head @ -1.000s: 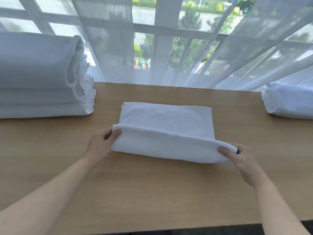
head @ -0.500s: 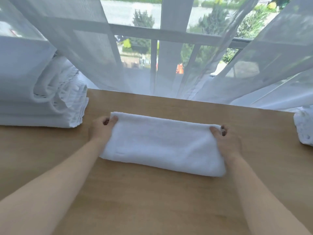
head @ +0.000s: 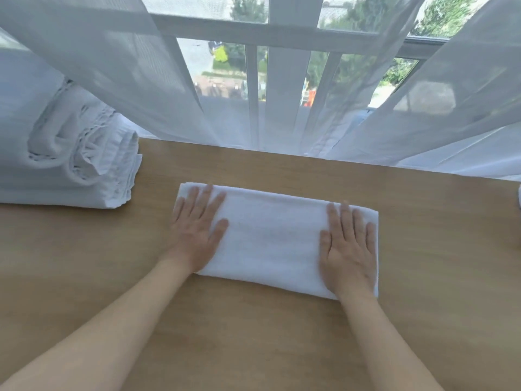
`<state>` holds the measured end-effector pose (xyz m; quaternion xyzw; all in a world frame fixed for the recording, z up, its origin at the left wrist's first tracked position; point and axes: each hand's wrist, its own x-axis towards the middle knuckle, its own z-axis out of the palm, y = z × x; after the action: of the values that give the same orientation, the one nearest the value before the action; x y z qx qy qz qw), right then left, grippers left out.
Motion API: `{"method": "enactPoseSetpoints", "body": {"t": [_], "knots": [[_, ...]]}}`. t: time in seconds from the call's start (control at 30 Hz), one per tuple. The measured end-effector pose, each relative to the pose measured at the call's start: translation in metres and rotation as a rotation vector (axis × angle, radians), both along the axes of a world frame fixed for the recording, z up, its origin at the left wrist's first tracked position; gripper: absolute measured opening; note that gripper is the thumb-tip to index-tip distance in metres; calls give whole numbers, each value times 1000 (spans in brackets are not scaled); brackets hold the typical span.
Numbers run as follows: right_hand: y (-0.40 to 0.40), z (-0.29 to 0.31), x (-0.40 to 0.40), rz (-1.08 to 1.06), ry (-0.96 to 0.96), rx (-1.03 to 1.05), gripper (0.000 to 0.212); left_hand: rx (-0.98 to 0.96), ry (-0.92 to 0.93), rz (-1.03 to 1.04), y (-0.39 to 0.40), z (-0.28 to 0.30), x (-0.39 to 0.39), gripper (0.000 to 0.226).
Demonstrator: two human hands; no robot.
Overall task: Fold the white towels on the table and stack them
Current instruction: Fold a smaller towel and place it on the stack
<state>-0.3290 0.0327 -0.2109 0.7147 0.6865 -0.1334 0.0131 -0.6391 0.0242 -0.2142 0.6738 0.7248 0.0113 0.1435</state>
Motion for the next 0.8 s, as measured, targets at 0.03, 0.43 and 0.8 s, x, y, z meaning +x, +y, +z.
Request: {"method": "enactPoseSetpoints", "body": {"t": [0.03, 0.43, 0.8], "knots": [[1, 2, 6, -96, -16, -5, 59, -46, -19, 137, -1, 3, -11, 71], [4, -6, 13, -69, -20, -19, 65, -21, 41, 85, 0, -1, -1, 61], [-8, 28, 7, -827, 308, 15, 64, -66, -338, 607, -2, 33, 1, 78]]}}
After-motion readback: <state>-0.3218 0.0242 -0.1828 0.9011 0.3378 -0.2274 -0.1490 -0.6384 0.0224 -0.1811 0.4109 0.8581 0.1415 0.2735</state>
